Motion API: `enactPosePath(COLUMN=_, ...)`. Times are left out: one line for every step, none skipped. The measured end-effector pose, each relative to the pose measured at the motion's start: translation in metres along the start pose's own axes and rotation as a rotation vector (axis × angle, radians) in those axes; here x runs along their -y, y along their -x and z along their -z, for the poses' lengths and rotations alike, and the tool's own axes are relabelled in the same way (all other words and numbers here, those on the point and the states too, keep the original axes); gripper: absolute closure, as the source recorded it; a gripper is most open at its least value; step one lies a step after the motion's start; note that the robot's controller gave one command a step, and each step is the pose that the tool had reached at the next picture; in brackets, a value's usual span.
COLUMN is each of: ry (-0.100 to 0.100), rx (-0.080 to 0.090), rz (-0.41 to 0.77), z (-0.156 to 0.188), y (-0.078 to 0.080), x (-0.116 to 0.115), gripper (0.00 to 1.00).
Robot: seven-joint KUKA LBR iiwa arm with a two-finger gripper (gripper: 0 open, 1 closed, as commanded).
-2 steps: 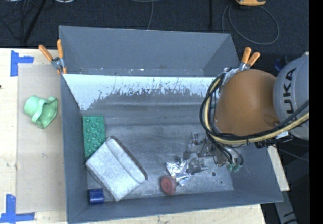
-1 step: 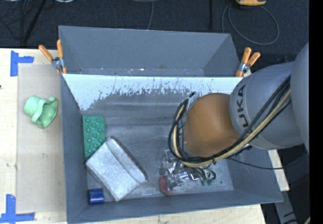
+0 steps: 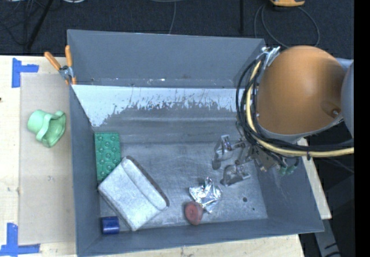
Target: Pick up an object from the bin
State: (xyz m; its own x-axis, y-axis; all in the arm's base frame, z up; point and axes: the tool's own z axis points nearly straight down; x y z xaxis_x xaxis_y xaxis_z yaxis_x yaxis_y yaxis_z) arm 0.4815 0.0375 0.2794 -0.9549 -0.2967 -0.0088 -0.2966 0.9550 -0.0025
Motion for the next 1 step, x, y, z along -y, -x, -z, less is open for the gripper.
enactPosePath(ry=0.005, rx=-0.016, rz=0.062, z=-0.1595, y=-0.0295, x=0.1226, gripper=1.0)
